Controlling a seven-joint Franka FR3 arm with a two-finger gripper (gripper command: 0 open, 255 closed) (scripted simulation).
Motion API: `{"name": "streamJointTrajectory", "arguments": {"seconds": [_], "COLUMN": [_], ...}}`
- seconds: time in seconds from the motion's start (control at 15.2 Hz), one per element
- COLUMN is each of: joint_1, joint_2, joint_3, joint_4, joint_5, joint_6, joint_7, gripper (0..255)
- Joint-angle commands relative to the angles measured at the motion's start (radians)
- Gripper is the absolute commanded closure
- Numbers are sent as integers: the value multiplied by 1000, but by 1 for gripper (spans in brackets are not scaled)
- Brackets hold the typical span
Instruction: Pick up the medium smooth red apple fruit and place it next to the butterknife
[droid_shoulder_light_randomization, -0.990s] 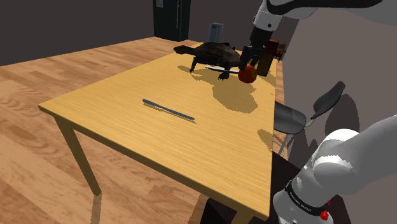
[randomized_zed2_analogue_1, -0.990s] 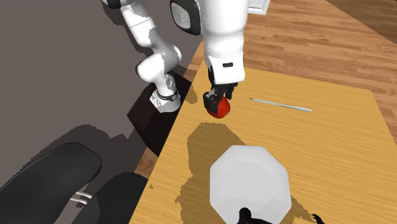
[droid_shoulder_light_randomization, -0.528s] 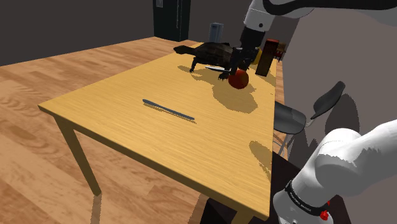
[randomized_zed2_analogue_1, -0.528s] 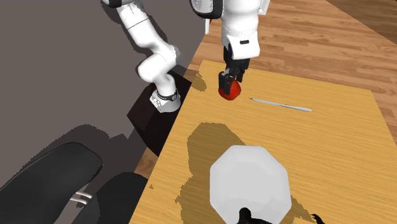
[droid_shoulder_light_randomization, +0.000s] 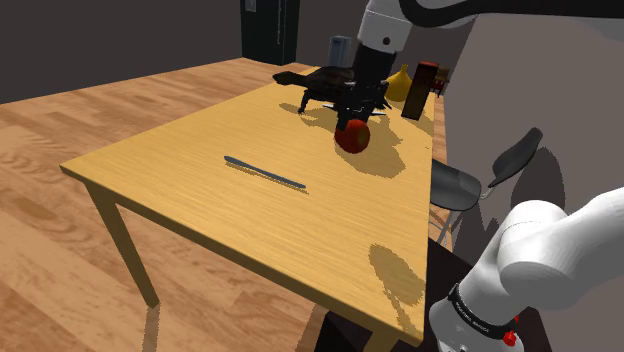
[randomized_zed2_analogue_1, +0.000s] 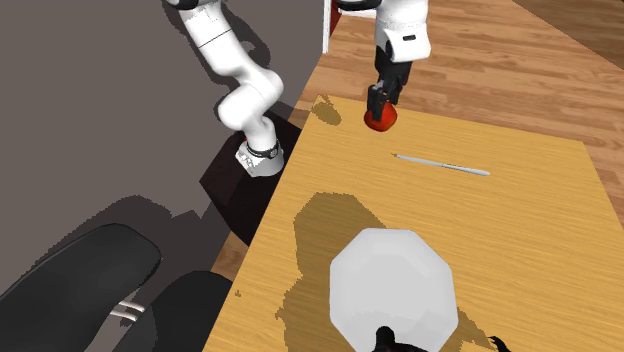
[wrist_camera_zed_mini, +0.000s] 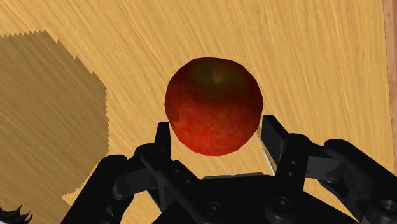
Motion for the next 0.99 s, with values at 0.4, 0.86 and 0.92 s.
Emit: {"name": "streamJointTrajectory", "arguments": {"seconds": [0.4, 0.86, 0.92], "joint_1": [48, 51, 52], "joint_2": [31, 25, 26], "joint_3": [124, 130, 131], "joint_4": [9, -90, -103], "joint_5": [41, 47, 48], "joint_6": [31, 124, 138], "joint_7": [155, 152, 152], "gripper": [255, 255, 255]}}
